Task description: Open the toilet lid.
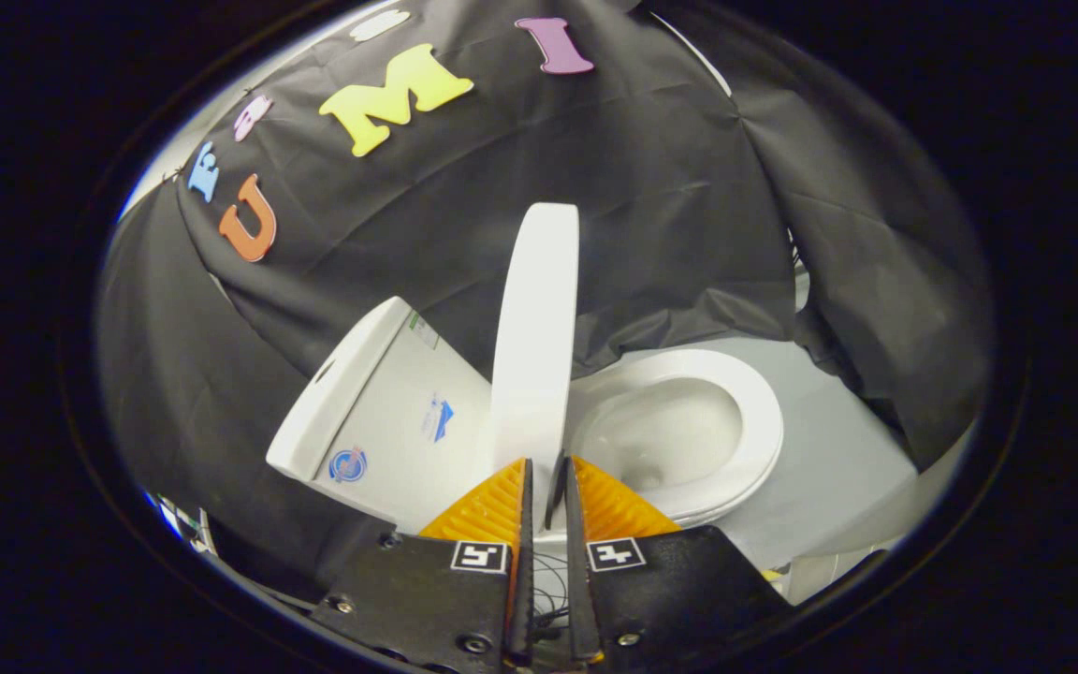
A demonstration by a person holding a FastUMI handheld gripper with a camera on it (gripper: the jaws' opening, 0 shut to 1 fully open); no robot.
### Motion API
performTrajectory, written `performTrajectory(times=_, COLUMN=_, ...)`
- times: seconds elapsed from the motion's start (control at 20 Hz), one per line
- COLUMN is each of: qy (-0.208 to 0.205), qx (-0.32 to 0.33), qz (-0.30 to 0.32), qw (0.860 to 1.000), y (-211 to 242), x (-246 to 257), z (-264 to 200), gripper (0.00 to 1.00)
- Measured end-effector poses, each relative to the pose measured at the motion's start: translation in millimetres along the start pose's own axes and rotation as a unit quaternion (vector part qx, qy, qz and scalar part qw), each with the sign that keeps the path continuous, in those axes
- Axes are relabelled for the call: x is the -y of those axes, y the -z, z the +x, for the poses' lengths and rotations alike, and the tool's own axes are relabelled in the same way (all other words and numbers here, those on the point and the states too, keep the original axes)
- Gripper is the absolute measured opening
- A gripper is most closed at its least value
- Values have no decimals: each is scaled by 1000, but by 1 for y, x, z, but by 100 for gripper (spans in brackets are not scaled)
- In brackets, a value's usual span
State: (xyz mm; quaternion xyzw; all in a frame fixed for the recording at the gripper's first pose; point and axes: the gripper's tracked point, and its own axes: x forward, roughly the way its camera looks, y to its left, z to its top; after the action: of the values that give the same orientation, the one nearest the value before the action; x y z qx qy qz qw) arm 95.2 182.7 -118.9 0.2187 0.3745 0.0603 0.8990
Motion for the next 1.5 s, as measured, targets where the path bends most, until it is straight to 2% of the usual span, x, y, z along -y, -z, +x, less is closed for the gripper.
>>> performTrajectory(times=0.1, qy=3, qx=2, qz=-7, qw=1000, y=-1, x=-6, z=1, gripper=18)
performTrajectory(times=0.25, qy=34, qx=0, qz=-24, qw=999, y=0, x=-6, z=2, gripper=18)
performTrajectory(times=0.4, qy=24, qx=1, qz=-20, qw=1000, y=-1, x=-21, z=3, gripper=18)
performTrajectory(times=0.9, qy=35, qx=5, qz=-55, qw=998, y=0, x=-55, z=5, gripper=18)
performTrajectory(times=1.5, qy=41, qx=15, qz=-117, qw=992, y=12, x=-111, z=9, gripper=18)
